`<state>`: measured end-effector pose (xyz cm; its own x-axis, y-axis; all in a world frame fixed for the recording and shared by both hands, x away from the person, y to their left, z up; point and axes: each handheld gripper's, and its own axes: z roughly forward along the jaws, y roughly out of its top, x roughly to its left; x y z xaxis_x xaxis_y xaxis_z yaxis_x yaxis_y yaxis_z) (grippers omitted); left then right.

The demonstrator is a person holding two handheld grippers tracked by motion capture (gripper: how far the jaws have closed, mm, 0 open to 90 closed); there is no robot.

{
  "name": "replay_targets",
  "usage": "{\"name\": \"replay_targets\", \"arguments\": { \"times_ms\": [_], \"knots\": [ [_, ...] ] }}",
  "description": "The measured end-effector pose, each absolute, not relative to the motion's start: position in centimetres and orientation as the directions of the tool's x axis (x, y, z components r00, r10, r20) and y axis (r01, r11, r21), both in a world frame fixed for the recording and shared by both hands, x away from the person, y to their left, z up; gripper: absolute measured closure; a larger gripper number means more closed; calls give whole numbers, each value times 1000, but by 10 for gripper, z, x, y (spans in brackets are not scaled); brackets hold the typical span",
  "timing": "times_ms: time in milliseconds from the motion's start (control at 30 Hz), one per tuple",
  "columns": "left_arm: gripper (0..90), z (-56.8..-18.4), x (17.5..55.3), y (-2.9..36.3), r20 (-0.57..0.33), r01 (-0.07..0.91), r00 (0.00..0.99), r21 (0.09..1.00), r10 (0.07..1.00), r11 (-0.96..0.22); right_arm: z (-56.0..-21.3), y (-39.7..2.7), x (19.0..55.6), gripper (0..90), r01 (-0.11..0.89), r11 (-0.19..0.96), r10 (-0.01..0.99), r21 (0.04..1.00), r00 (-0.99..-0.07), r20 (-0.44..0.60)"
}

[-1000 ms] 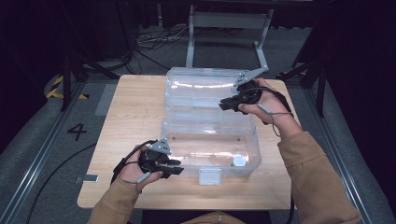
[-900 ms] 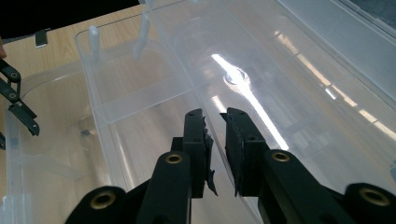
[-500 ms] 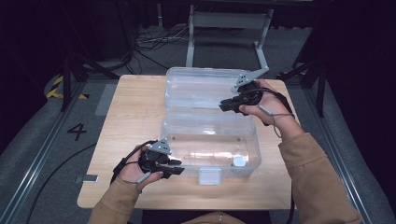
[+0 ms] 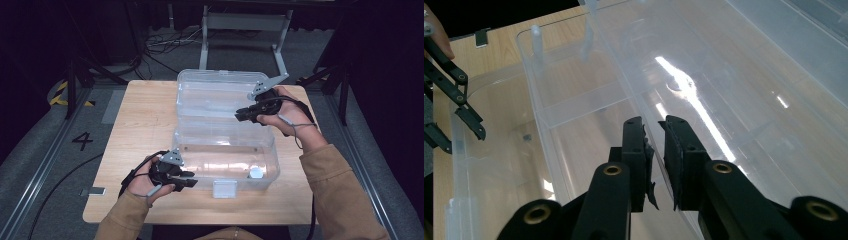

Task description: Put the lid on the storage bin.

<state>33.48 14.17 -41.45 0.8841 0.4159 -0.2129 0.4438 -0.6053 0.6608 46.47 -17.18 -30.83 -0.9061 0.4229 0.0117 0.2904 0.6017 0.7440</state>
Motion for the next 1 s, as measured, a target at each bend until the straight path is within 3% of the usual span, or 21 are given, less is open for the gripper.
{"name": "replay_targets", "arguments": {
  "times_ms": [1000],
  "knots": [
    [690, -416, 335, 141, -218, 441, 887, 664, 408, -603, -306, -173, 449, 821, 260, 614, 379, 745, -925, 10]
  ]
}}
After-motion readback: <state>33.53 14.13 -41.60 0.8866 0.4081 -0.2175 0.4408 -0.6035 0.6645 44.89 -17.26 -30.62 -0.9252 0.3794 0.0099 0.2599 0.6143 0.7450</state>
